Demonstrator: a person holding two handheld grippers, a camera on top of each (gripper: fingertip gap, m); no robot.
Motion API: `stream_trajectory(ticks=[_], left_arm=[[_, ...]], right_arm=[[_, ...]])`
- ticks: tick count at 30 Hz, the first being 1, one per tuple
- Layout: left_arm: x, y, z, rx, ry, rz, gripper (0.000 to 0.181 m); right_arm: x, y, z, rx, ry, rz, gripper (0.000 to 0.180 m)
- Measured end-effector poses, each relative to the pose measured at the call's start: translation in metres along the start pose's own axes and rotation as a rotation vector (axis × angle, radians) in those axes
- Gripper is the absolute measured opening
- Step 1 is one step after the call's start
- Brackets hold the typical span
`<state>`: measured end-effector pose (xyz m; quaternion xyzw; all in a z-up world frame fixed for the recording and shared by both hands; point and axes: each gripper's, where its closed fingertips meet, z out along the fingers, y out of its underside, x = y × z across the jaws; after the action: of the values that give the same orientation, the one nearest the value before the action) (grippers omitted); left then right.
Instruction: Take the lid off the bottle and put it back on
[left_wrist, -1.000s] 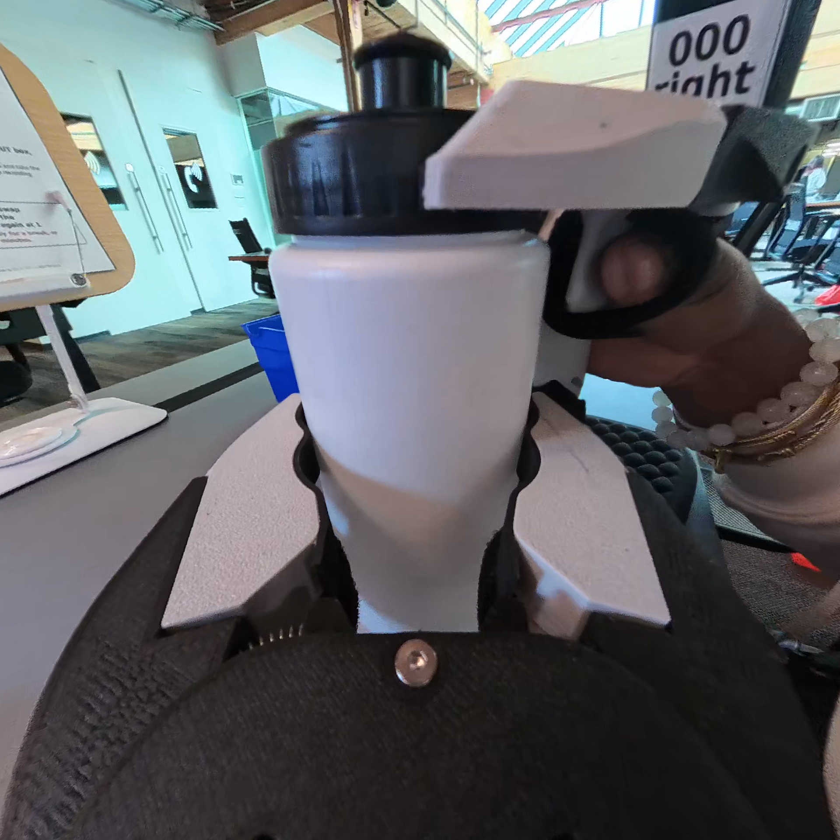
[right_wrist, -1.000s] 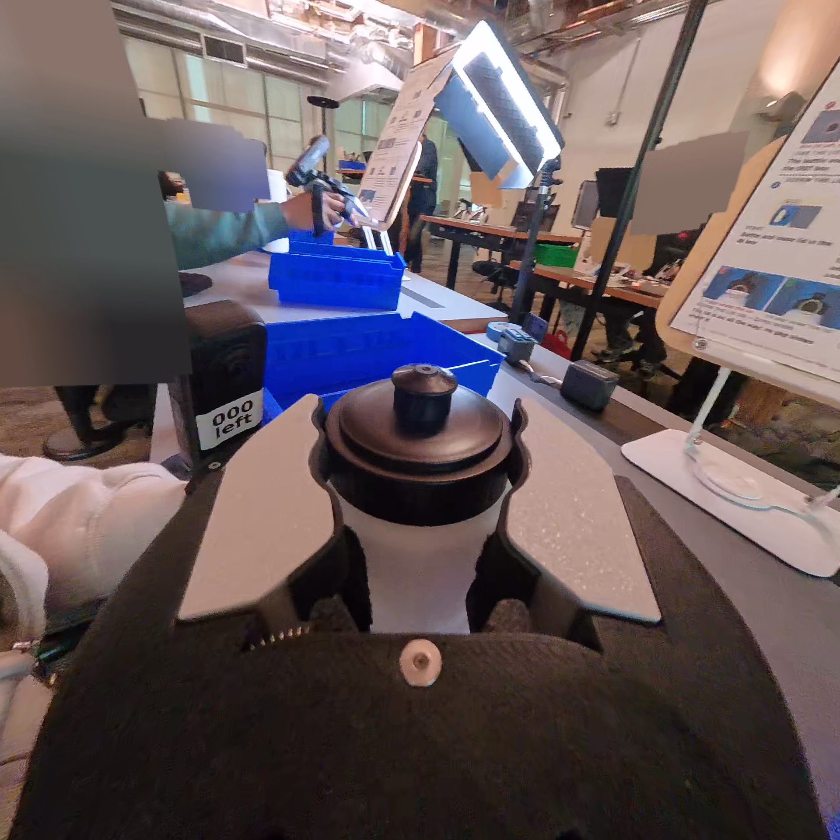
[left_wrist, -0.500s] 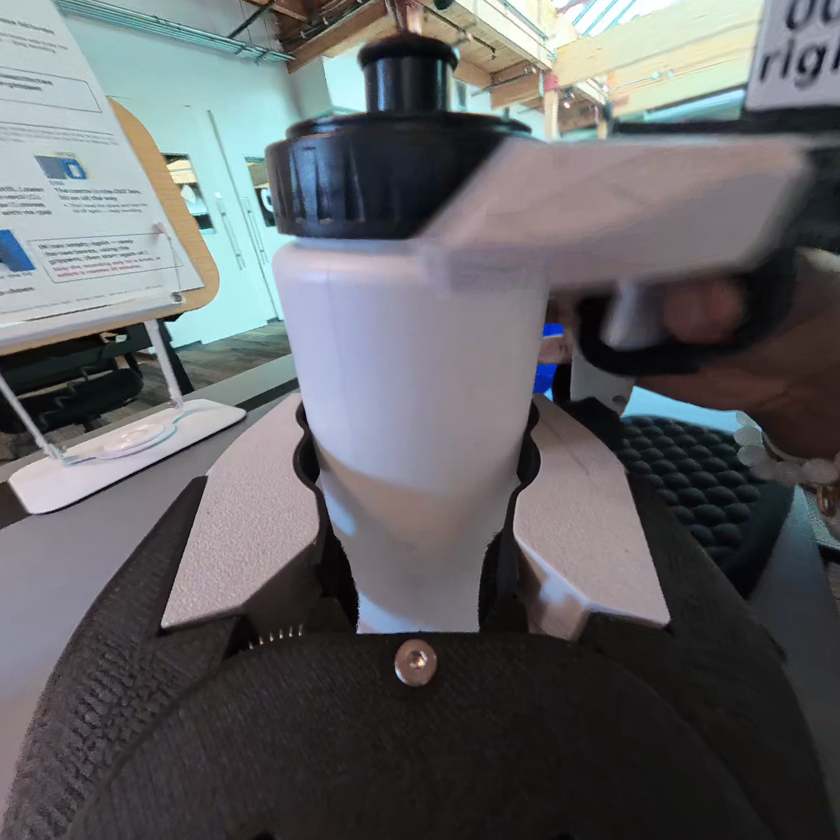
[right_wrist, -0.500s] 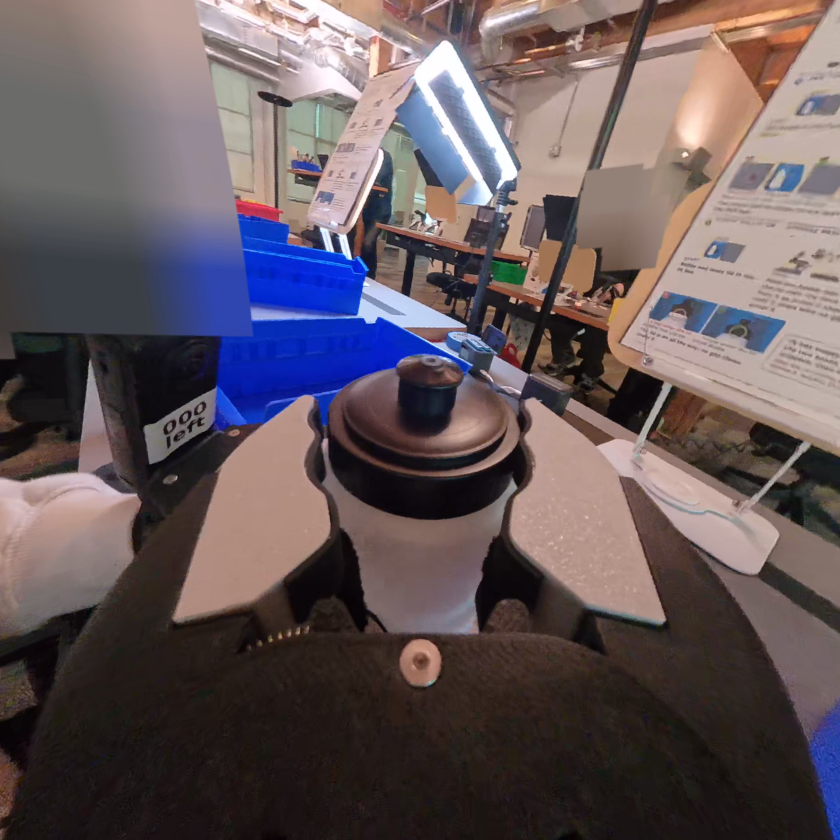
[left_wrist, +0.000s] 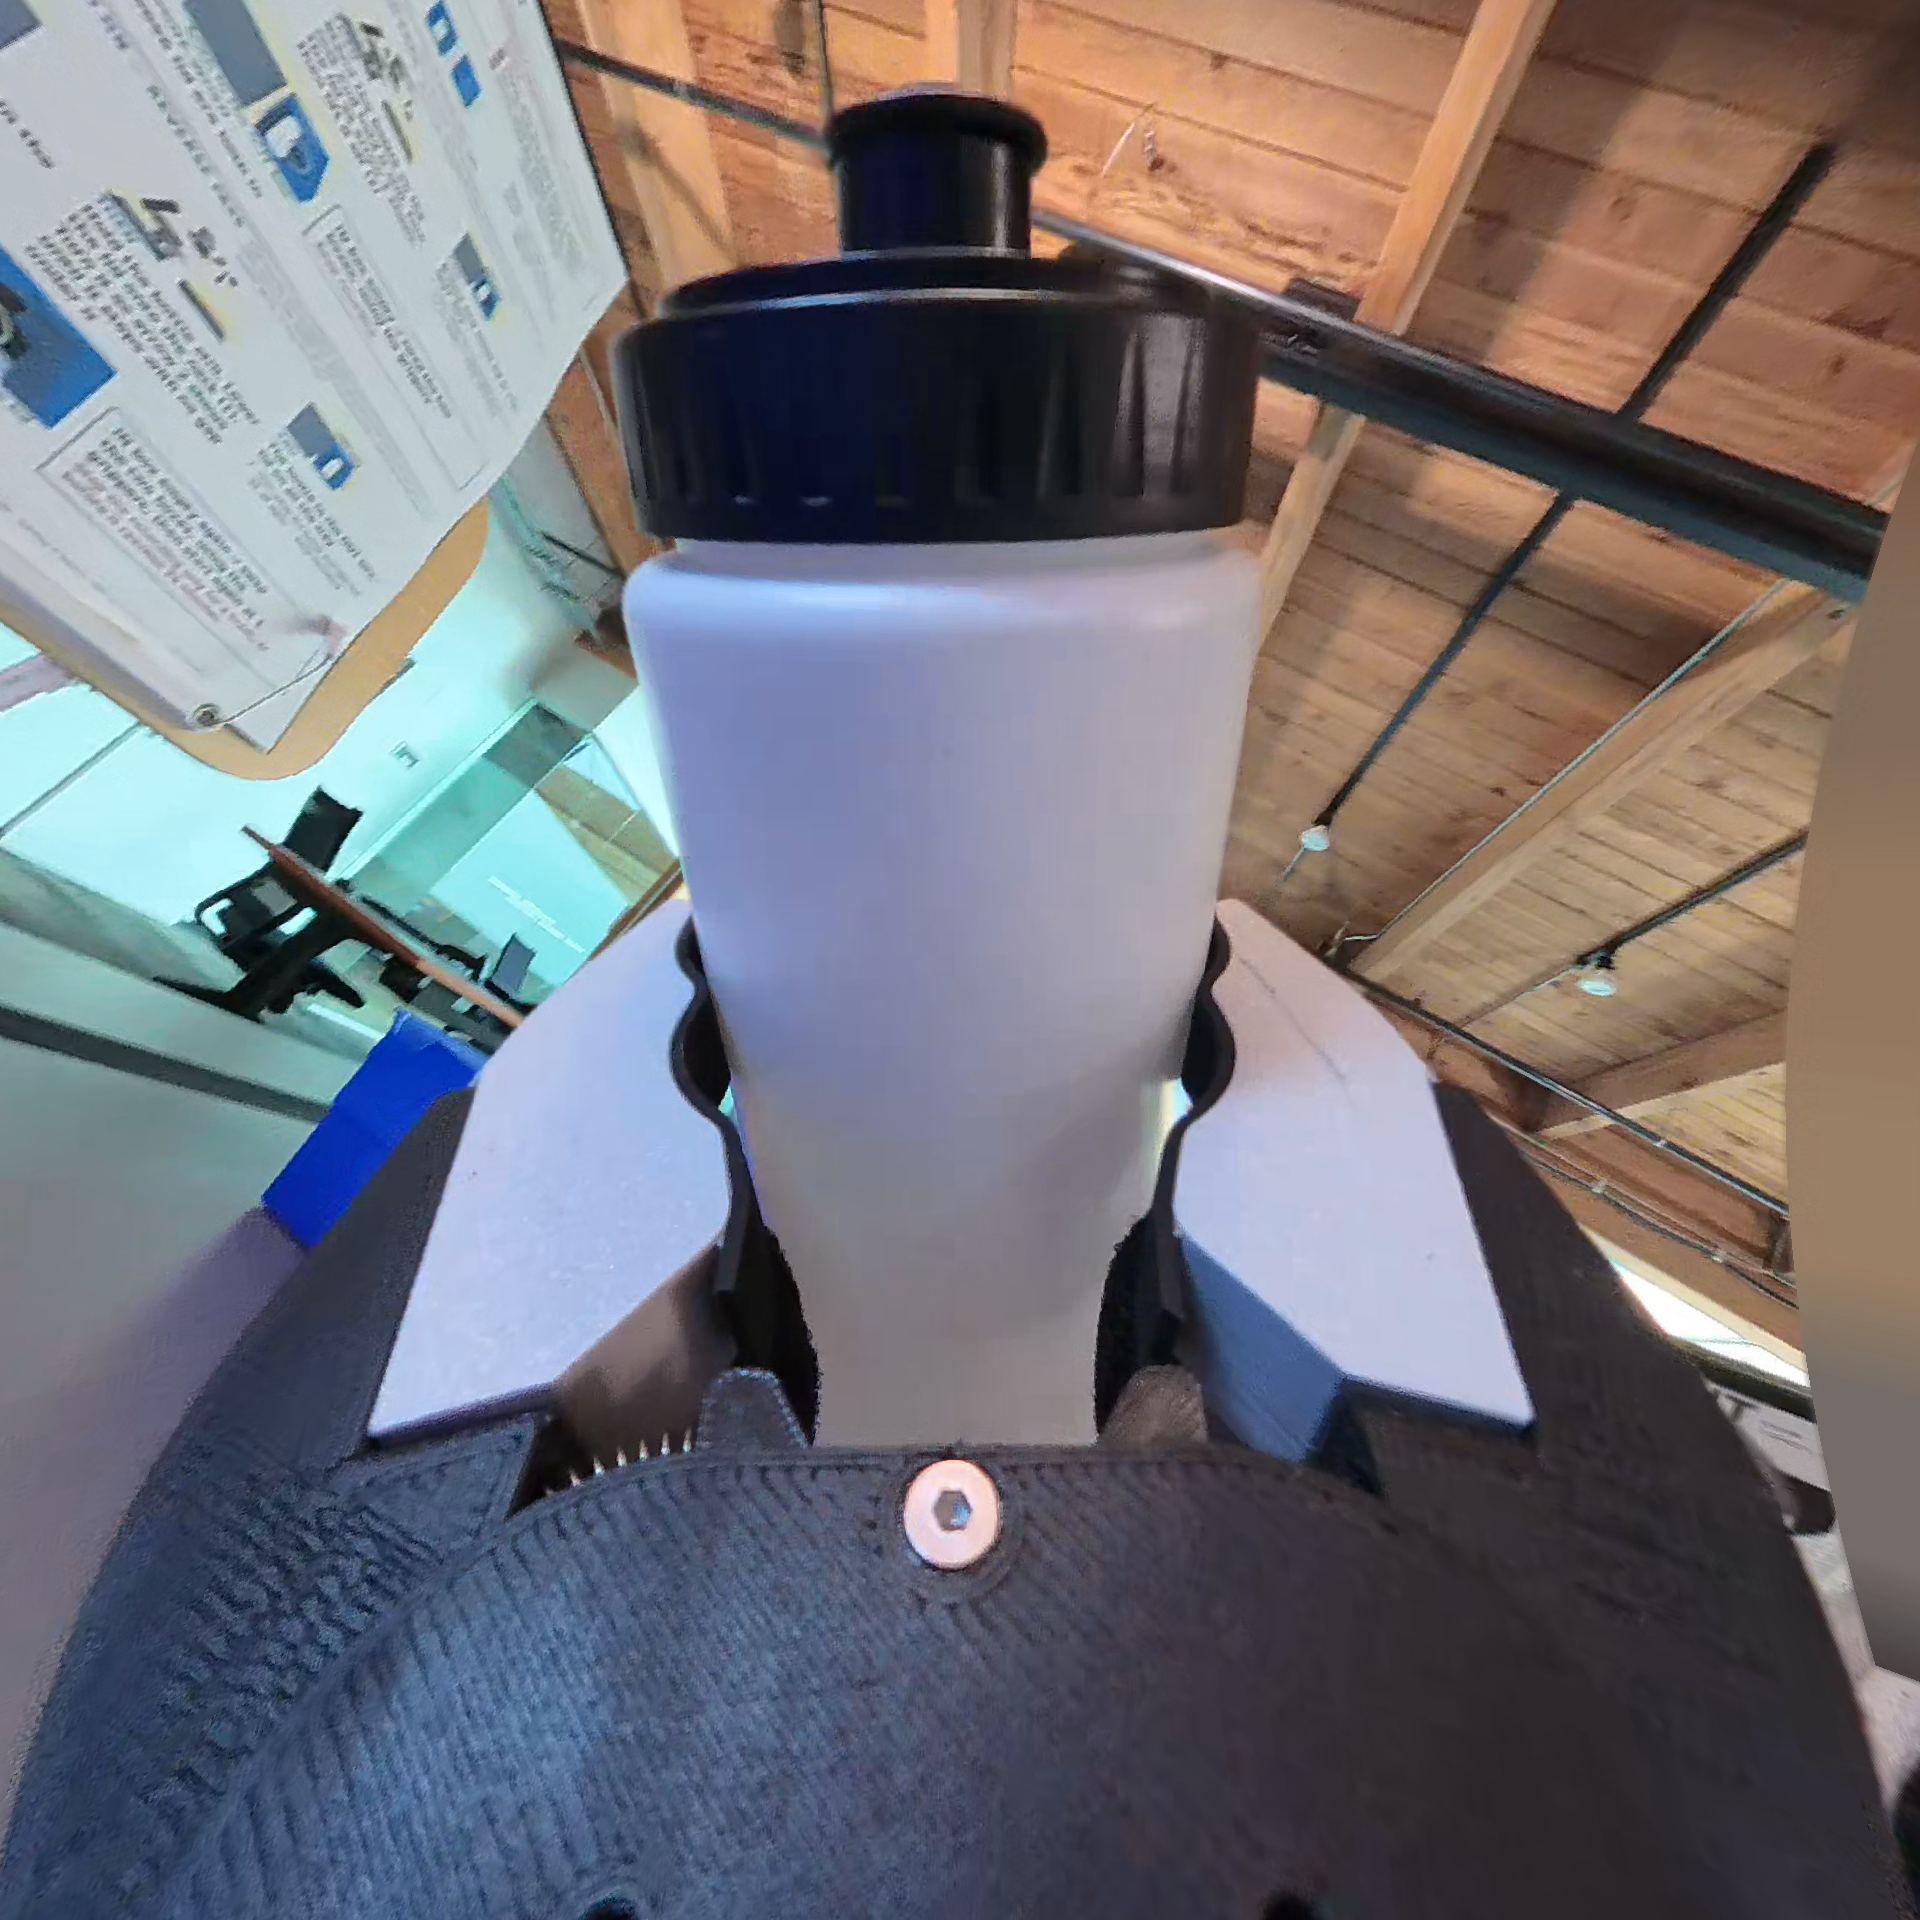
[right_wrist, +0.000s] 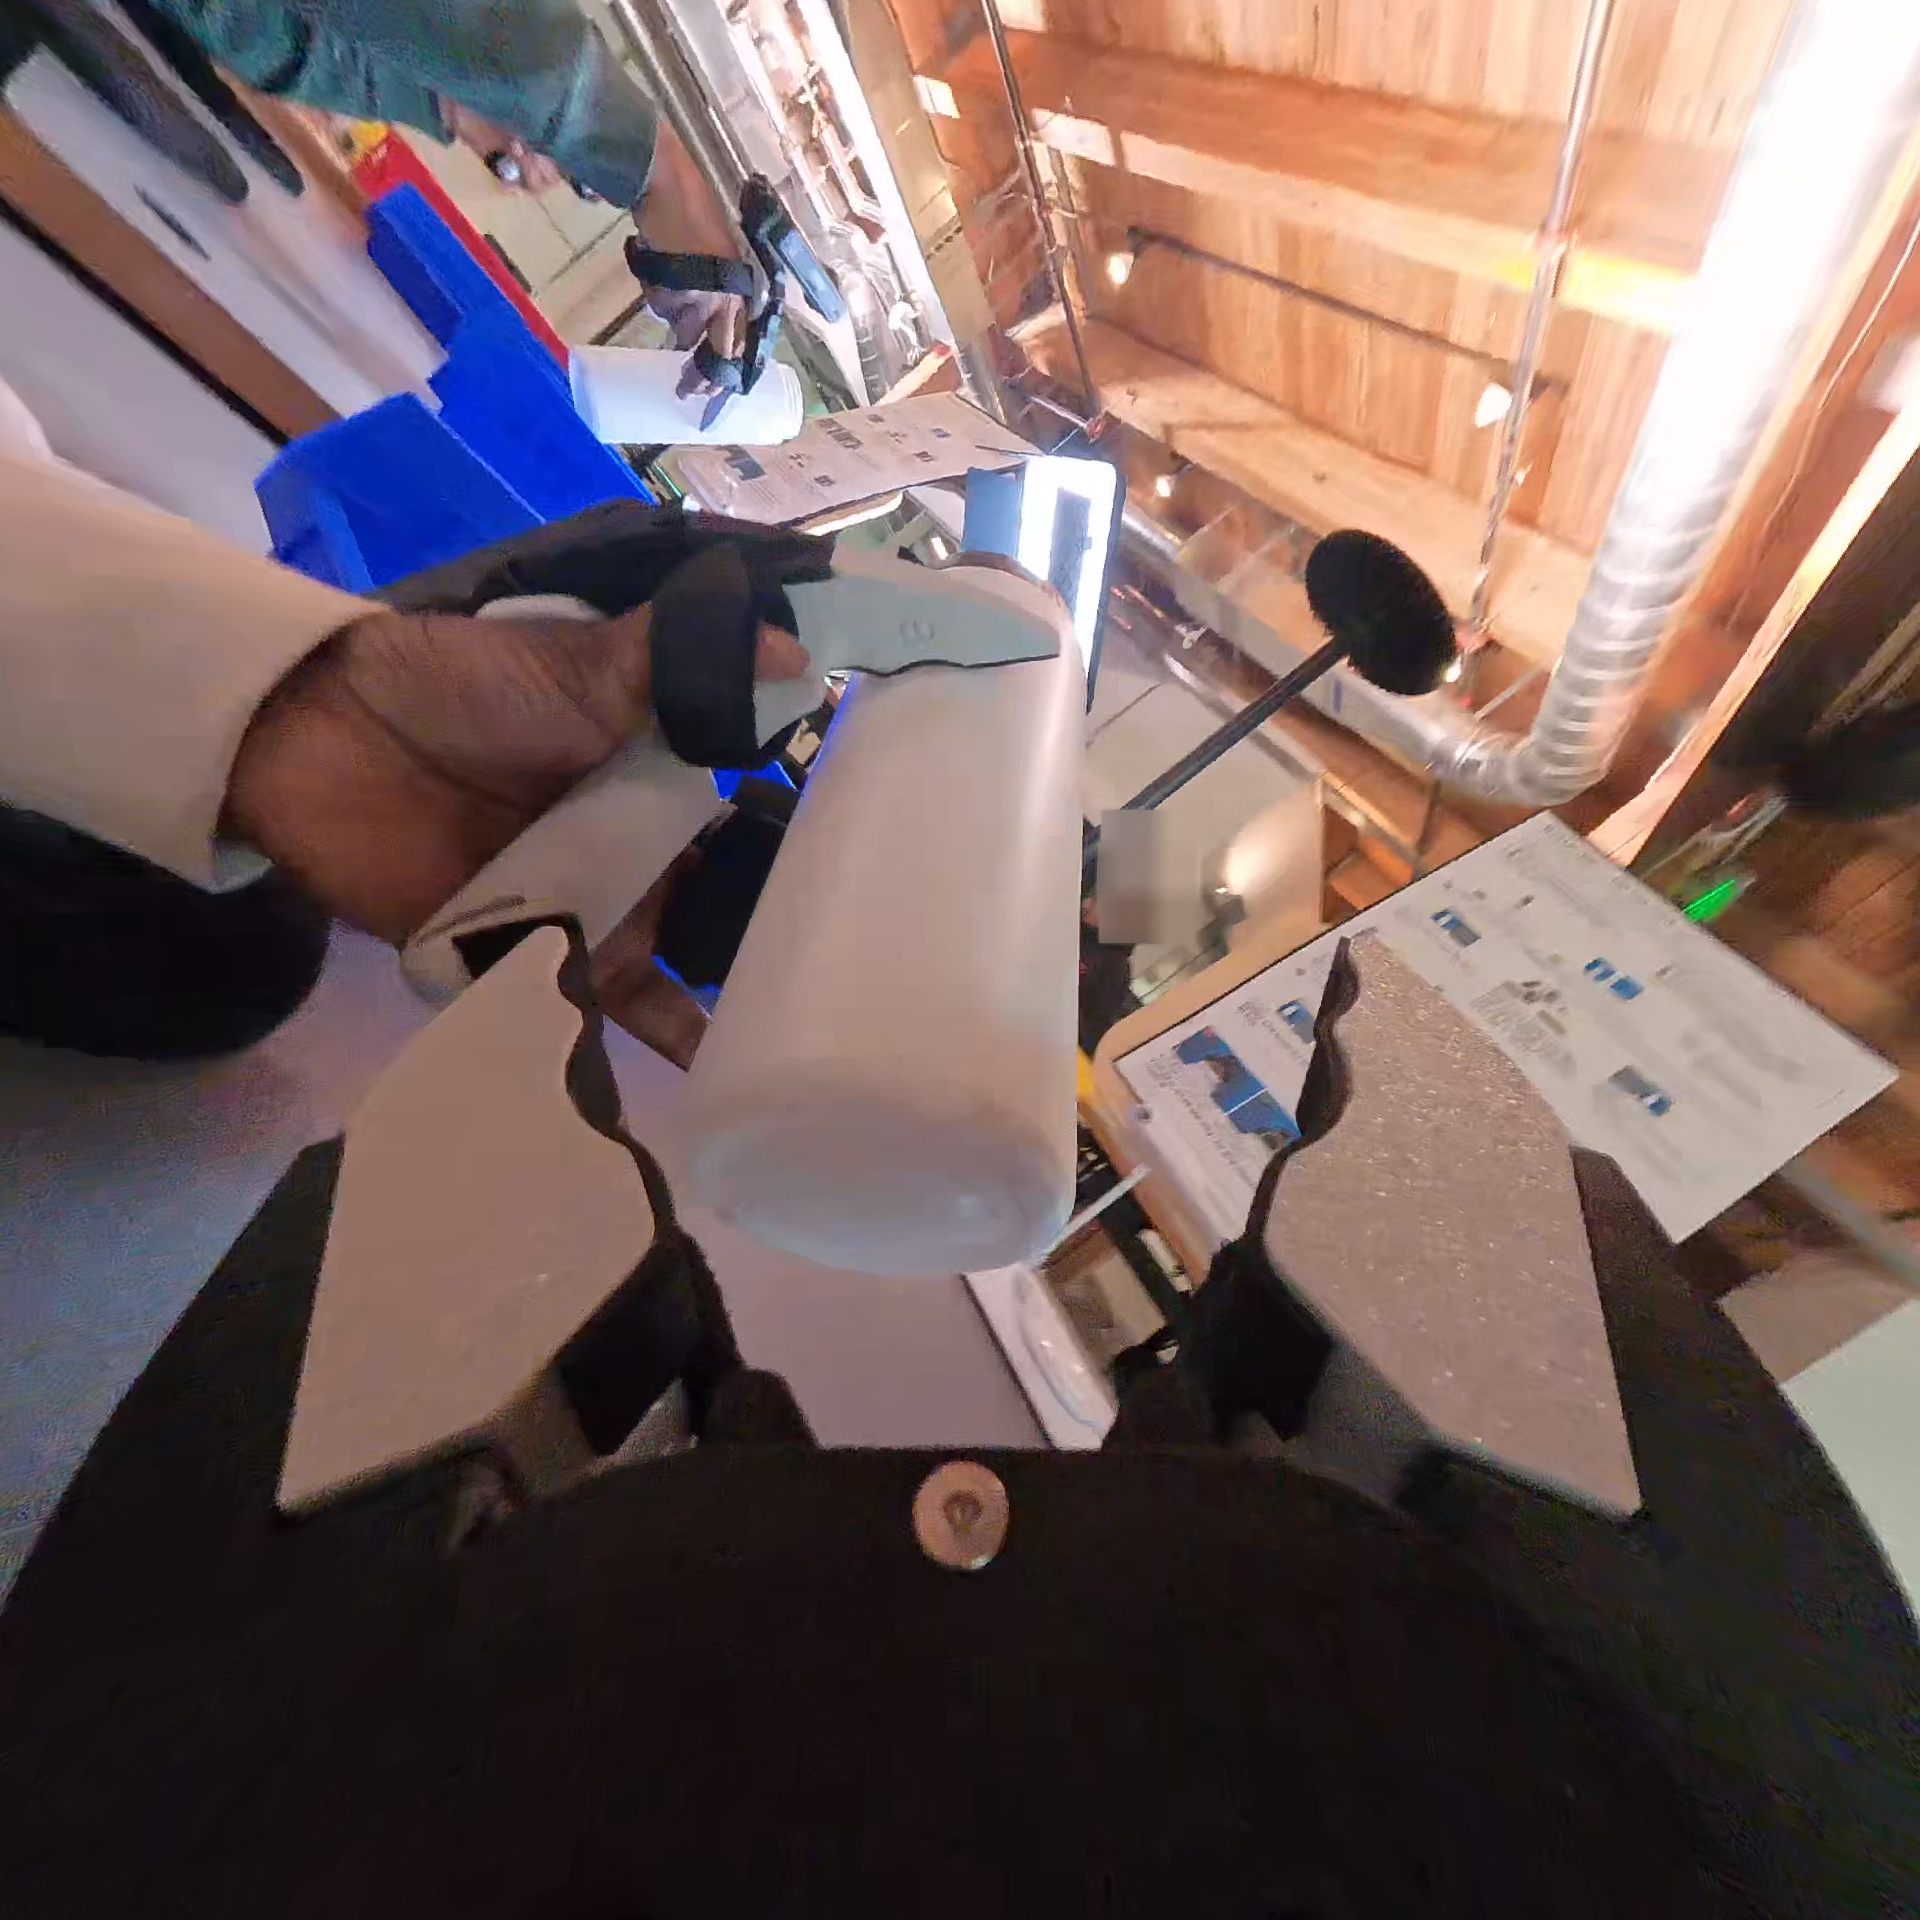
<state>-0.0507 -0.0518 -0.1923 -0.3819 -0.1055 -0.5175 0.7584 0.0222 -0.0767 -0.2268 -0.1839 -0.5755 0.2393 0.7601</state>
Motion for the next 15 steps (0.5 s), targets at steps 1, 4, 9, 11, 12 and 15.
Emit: stream_trajectory(ticks=[1, 4, 9, 11, 12, 15], left_arm=[[0.003, -0.002, 0.000, 0.010, 0.020, -0.002, 0.087], [0.014, -0.007, -0.001, 0.038, 0.083, -0.016, 0.088], [0.023, -0.003, 0.000, 0.016, 0.151, -0.074, 0.088], [0.027, 0.000, 0.001, 0.004, 0.175, -0.099, 0.088], [0.028, 0.000, 0.001, 0.002, 0.182, -0.105, 0.088], [0.028, 0.001, 0.001, -0.005, 0.182, -0.120, 0.088]], right_arm=[[-0.002, 0.001, 0.000, -0.002, 0.003, -0.072, 0.127], [-0.007, 0.007, 0.001, -0.061, -0.003, -0.189, 0.120], [-0.005, 0.016, 0.002, -0.129, 0.033, -0.303, 0.108], [-0.004, 0.013, 0.001, -0.132, 0.055, -0.329, 0.093], [-0.004, 0.011, 0.000, -0.127, 0.064, -0.338, 0.093], [-0.005, 0.011, -0.001, -0.156, 0.067, -0.333, 0.092]])
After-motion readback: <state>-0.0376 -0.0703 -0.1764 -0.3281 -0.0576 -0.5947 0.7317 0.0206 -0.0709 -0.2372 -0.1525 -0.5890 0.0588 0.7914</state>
